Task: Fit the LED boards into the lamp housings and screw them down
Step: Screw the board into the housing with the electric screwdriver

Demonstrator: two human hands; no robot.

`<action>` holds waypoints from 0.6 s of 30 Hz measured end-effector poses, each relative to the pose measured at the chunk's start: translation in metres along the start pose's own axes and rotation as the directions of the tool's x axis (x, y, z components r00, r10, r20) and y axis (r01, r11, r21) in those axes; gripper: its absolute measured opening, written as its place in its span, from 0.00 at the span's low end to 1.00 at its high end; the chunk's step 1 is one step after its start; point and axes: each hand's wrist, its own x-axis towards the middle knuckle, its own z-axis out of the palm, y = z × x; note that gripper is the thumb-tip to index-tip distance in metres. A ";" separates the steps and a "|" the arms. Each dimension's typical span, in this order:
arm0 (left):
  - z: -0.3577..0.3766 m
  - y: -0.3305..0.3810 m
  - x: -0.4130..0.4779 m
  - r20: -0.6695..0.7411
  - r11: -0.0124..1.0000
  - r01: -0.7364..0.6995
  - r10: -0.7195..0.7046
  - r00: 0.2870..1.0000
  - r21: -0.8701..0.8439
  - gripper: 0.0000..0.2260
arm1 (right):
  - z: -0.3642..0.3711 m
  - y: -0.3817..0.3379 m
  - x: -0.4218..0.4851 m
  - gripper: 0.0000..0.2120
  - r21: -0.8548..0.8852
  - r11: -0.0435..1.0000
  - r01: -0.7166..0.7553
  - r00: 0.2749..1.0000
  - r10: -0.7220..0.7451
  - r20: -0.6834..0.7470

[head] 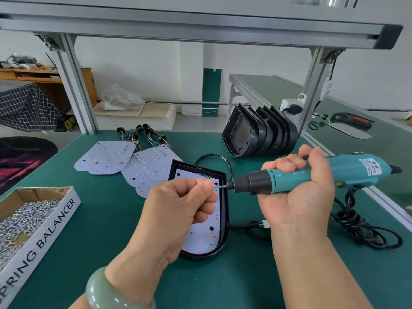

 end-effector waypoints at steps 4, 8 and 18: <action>0.002 -0.001 -0.001 0.011 0.999 0.005 -0.004 1.000 -0.034 0.08 | 0.000 0.000 0.000 0.06 0.008 1.000 0.017 1.000 -0.017 0.000; 0.006 -0.001 -0.004 0.024 0.996 0.010 -0.007 1.000 -0.091 0.04 | 0.000 0.002 0.000 0.06 0.019 1.000 0.018 1.000 -0.018 0.012; 0.013 -0.002 -0.007 -0.029 0.971 0.017 -0.025 0.999 -0.239 0.07 | 0.001 0.001 -0.002 0.05 0.041 0.999 0.029 0.999 -0.030 0.015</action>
